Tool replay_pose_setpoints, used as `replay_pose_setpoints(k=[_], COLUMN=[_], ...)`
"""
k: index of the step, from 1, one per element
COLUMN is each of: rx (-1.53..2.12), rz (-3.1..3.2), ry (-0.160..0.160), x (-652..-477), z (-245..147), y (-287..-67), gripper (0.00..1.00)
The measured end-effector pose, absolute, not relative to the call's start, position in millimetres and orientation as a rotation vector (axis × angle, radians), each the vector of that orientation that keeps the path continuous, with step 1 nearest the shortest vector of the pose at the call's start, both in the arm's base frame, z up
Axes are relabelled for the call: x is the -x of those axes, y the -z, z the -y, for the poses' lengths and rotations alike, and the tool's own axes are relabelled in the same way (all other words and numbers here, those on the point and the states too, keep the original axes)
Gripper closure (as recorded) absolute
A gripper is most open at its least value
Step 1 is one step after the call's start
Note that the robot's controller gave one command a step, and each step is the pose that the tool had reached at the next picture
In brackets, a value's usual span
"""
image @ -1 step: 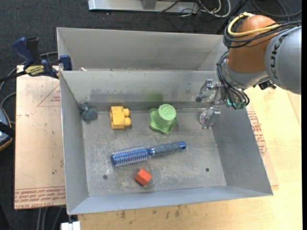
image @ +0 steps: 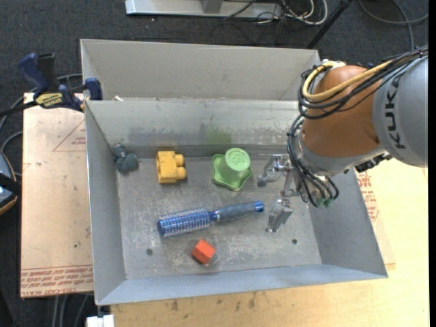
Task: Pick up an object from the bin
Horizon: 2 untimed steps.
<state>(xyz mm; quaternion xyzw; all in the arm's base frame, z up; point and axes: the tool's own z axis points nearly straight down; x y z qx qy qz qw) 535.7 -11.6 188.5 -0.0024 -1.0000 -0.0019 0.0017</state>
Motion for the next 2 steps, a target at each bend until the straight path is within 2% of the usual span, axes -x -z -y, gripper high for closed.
replay_pose_setpoints(k=[1, 2], rx=[-0.229, -0.23], rz=[3.138, 3.133], ry=[0.001, 0.001], x=[-581.8, -581.0], z=[4.5, 4.5], y=[-83.8, -81.7], gripper=[0.0, 1.0])
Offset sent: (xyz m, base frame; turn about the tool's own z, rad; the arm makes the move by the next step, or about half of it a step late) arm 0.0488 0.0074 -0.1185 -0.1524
